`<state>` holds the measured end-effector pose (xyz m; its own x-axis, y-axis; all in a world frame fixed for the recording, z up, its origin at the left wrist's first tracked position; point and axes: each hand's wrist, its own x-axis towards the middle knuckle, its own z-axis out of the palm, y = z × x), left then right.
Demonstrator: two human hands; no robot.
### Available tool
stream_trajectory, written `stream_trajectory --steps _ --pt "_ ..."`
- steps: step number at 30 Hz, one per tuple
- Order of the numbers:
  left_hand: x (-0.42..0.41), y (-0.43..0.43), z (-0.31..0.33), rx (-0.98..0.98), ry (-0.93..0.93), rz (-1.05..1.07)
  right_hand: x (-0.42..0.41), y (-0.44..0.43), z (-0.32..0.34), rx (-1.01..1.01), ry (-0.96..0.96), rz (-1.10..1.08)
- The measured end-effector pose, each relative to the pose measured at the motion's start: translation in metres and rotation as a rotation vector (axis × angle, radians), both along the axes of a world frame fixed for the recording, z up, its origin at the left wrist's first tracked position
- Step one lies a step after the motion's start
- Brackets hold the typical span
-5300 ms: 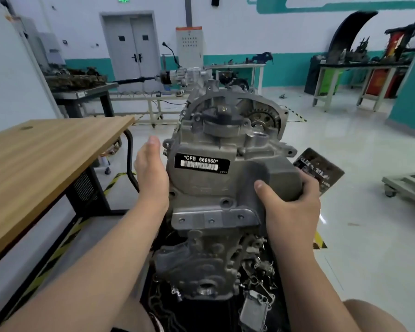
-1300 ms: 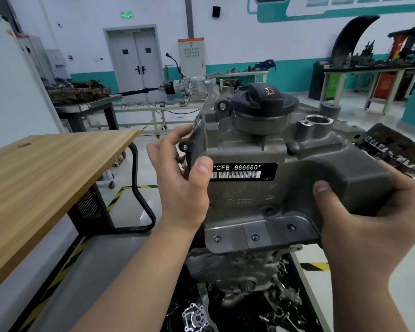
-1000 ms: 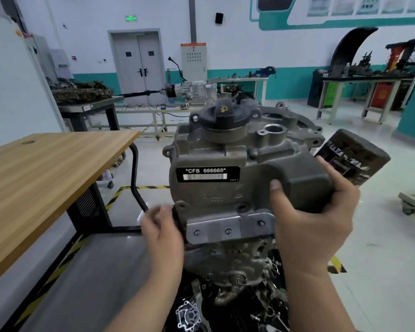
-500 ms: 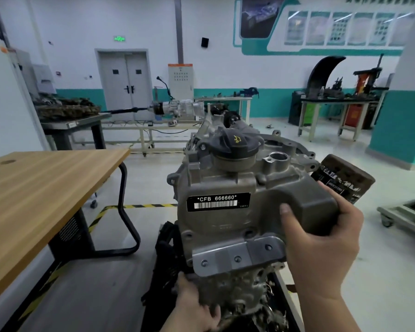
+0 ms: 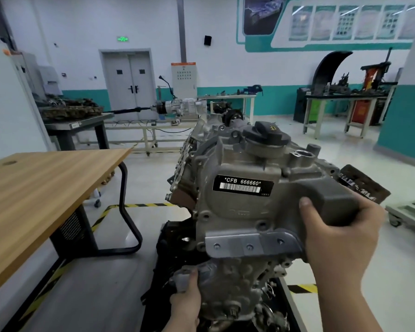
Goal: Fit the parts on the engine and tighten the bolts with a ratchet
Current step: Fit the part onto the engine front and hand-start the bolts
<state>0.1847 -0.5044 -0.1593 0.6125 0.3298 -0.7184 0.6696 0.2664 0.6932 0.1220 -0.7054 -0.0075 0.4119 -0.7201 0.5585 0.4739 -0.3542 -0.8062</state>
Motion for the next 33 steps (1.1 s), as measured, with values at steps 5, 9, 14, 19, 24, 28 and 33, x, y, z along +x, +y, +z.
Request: stream_trajectory --steps 5,9,14,19,24,28,33 --pt "0.006 0.001 0.001 0.053 -0.019 -0.054 0.009 0.011 0.01 -0.114 0.024 0.058" --pt "0.01 -0.006 0.001 0.116 -0.045 -0.034 0.016 0.009 0.018 -0.154 0.062 0.042" --pt "0.011 -0.01 -0.001 0.199 -0.09 -0.057 0.019 0.002 0.02 -0.188 0.092 -0.006" --pt "0.012 -0.004 -0.011 0.236 -0.104 -0.078 0.022 0.001 0.015 -0.218 0.071 -0.024" --pt "0.012 0.002 -0.022 0.223 -0.121 -0.135 0.022 0.004 0.017 -0.251 0.054 -0.021" --pt "0.008 0.006 -0.023 0.167 -0.067 -0.087 0.02 0.003 0.014 -0.219 0.046 -0.014" --pt "-0.004 -0.009 -0.029 -0.239 0.062 0.065 0.023 0.004 0.015 -0.142 -0.011 -0.059"
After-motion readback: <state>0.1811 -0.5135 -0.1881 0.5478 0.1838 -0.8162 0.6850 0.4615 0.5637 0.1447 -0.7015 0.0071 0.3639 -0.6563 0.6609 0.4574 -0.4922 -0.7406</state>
